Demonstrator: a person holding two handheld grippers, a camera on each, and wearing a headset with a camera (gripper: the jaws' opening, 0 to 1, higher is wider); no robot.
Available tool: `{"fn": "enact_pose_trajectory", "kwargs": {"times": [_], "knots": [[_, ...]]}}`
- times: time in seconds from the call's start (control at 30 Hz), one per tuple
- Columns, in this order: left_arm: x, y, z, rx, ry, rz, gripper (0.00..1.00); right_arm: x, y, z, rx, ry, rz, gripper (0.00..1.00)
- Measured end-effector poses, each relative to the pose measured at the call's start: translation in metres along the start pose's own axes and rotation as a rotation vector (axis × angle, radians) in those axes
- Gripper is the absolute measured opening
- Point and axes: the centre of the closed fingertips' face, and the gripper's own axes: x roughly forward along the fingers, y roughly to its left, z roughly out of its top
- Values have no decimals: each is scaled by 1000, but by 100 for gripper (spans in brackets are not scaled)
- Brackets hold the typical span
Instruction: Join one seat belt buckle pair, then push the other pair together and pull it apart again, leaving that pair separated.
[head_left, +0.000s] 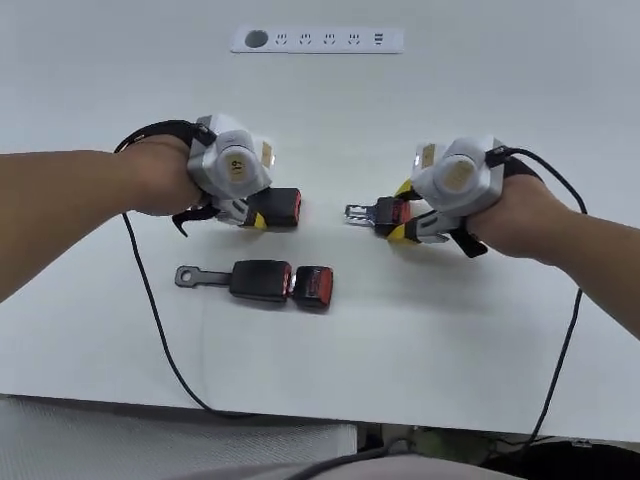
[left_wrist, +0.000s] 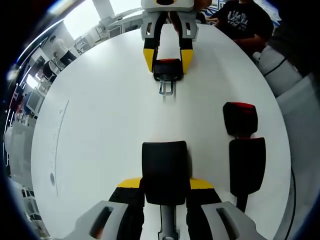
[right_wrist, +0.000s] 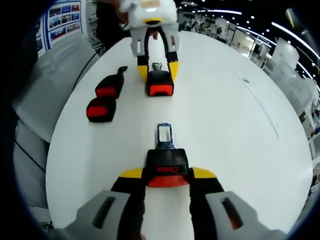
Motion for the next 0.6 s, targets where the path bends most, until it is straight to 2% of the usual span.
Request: {"fn": "enact_pose_trajectory", "kwargs": {"times": [0.13, 0.4, 0.6], "knots": [[0, -1, 0, 3, 4, 3, 31, -14, -2, -24, 30, 18, -10, 33], [-1, -1, 0, -9, 0, 7, 32, -39, 3, -66, 108, 44, -9, 35], [0, 0, 0, -23, 11, 6, 32, -43, 5, -72, 123, 39, -17, 35]]}}
